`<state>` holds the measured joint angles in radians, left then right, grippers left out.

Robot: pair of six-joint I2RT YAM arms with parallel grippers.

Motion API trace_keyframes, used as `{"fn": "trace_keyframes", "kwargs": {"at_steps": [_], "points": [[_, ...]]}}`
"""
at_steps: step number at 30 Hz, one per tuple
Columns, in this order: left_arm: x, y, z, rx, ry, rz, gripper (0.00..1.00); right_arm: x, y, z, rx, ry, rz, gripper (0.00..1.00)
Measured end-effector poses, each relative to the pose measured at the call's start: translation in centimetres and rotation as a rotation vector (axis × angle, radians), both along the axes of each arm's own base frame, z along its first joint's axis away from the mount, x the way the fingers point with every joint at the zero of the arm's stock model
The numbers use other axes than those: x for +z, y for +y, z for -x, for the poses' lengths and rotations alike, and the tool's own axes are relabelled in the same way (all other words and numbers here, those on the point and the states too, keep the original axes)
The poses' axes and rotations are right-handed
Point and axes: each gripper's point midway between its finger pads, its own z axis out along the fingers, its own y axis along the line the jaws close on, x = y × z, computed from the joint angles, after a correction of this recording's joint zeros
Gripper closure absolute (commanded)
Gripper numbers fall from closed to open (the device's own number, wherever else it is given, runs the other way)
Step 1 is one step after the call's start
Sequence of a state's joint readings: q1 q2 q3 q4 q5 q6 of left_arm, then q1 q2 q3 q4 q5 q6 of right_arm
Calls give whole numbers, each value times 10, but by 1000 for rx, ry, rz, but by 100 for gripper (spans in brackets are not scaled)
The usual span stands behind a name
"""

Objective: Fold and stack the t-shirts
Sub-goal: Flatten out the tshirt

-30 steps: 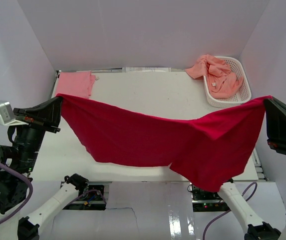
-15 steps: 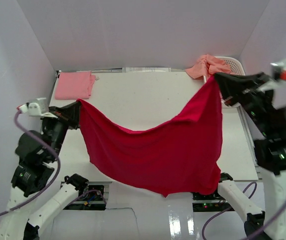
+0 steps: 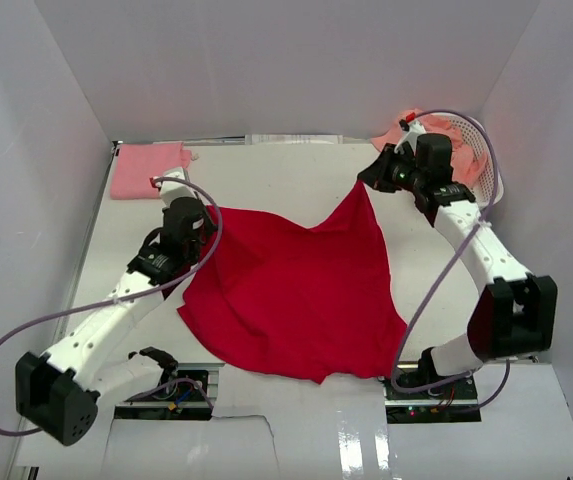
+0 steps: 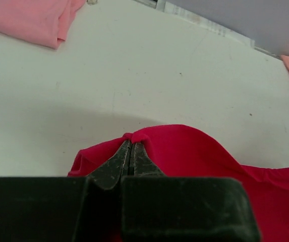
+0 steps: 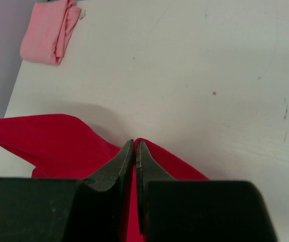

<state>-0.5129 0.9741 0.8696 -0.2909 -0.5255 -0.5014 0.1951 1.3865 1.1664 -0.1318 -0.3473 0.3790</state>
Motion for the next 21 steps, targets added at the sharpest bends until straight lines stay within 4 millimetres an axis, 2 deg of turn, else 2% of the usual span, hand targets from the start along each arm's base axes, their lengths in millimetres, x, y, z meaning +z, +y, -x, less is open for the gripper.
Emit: {"fn": "trace_keyframes", "kwargs": {"at_steps": [4,7,10,12,15,19,21], "points": [[-50,1,-40,77,96,-4,100,-19,10,-52,8,27,0,92],[-96,3,-64,117,197,-28,100,-49,13,-85,4,80,8,92],[-121,5,-84,139,244,-34,100,-79,15,-115,-6,126,19,92],[-127,6,-95,145,253,-27,100,-96,15,-131,-16,143,31,92],[-120,8,-117,154,231,-5,100,-116,14,-146,-31,161,54,92],[-108,14,-146,160,199,12,98,-126,10,-157,-48,163,74,92],[-105,19,-162,163,194,13,77,-123,7,-163,-55,148,80,92]]}}
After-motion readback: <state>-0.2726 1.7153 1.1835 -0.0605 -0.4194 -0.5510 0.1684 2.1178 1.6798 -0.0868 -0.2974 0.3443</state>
